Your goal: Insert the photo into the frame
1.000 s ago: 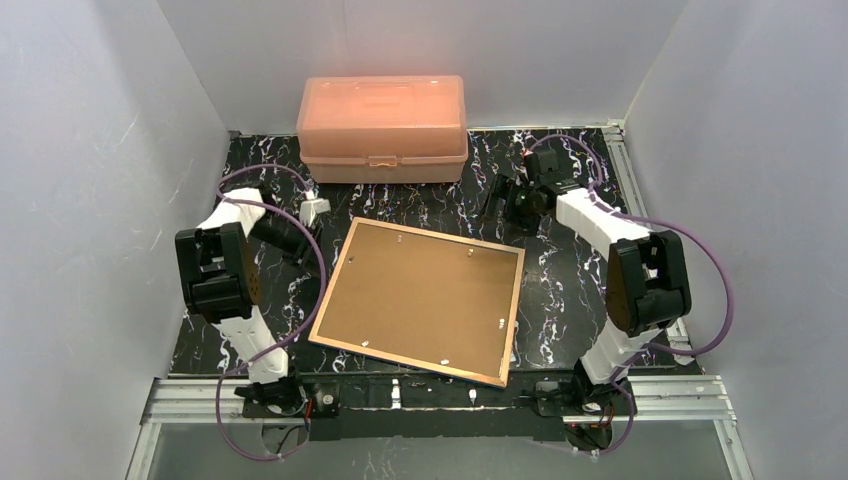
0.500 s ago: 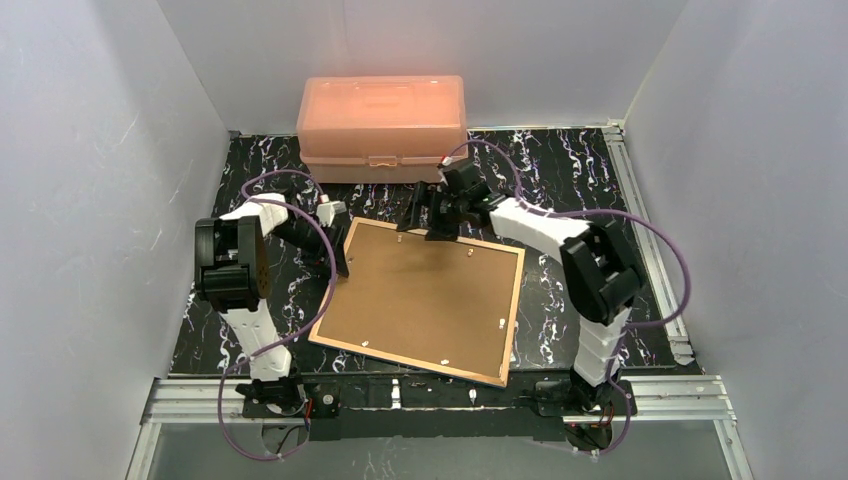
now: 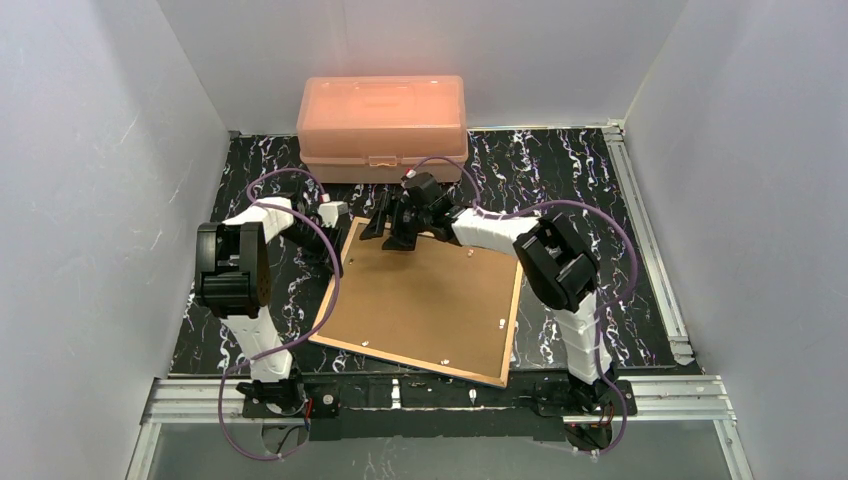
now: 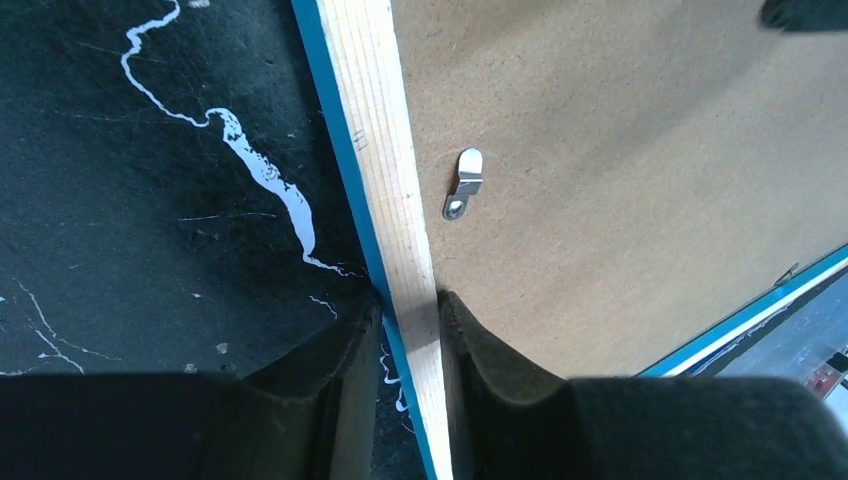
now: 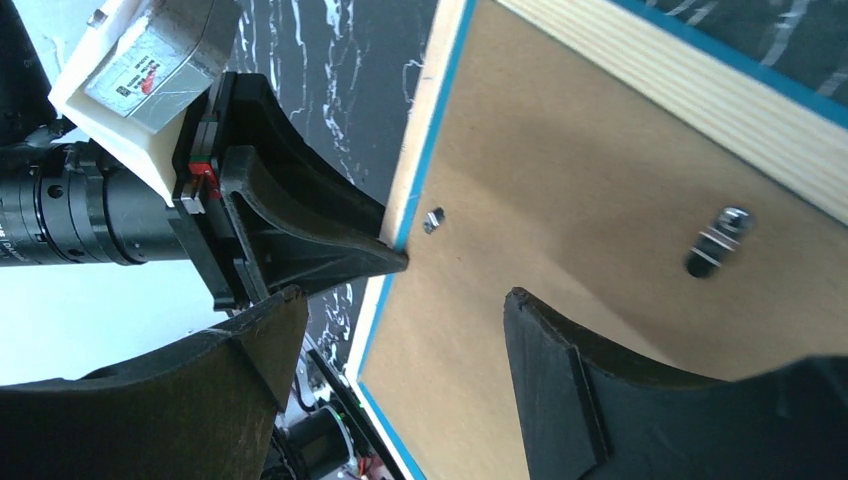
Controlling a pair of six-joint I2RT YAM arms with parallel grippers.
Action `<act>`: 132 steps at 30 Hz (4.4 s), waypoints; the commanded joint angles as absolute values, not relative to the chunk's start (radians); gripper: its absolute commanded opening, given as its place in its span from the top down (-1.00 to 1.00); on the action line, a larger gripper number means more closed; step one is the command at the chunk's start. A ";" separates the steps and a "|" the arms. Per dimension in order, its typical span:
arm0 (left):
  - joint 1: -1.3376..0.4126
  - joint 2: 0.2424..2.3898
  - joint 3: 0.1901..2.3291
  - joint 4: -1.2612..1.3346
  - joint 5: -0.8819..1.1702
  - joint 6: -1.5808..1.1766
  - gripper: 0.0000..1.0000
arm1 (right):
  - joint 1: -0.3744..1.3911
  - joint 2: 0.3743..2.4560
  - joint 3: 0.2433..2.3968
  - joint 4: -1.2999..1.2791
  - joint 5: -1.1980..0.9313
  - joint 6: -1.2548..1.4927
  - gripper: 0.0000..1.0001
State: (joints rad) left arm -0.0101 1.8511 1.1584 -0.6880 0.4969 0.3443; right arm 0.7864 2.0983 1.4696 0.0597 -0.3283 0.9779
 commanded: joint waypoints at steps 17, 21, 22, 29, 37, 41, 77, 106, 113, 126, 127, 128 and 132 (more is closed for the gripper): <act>-0.032 1.860 1.065 -0.600 0.452 0.330 0.72 | 0.880 2.283 1.591 0.230 -0.339 1.100 -0.56; -0.029 1.851 1.057 -0.607 0.470 0.331 0.72 | 0.889 2.290 1.578 0.253 -0.324 1.123 -0.55; -0.026 1.849 1.059 -0.618 0.482 0.331 0.71 | 0.891 2.291 1.574 0.261 -0.323 1.128 -0.54; -0.002 1.775 1.044 -0.683 0.540 0.374 0.49 | 0.892 2.281 1.533 0.291 -0.291 1.153 -0.54; -0.002 1.718 0.994 -0.696 0.574 0.422 0.25 | 0.891 2.273 1.501 0.311 -0.282 1.186 -0.54; 0.035 1.710 0.995 -0.708 0.559 0.455 0.21 | 0.890 2.267 1.491 0.307 -0.274 1.197 -0.54; 0.014 1.712 0.938 -0.654 0.503 0.540 0.46 | 0.873 2.272 1.513 0.273 -0.225 1.238 -0.54; 0.014 1.715 0.934 -0.653 0.485 0.546 0.51 | 0.910 2.264 1.497 0.208 -0.139 1.249 0.28; 0.014 1.715 0.934 -0.653 0.481 0.548 0.51 | 0.911 2.242 1.462 0.177 -0.140 1.236 0.62; -0.018 1.714 0.931 -0.652 0.473 0.553 0.52 | 0.915 2.207 1.423 0.149 -0.143 1.228 0.76; -0.018 1.713 0.931 -0.651 0.473 0.552 0.53 | 0.916 2.209 1.426 0.151 -0.145 1.229 0.76; -0.020 1.713 0.930 -0.650 0.471 0.552 0.53 | 0.917 2.215 1.431 0.150 -0.150 1.230 0.76; -0.021 1.713 0.930 -0.650 0.471 0.552 0.53 | 0.922 2.237 1.454 0.150 -0.156 1.231 0.76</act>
State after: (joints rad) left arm 0.0025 1.6978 0.9779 -0.5987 0.5259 0.5125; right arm 0.9100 2.2387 1.4464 0.2260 -0.1658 1.2560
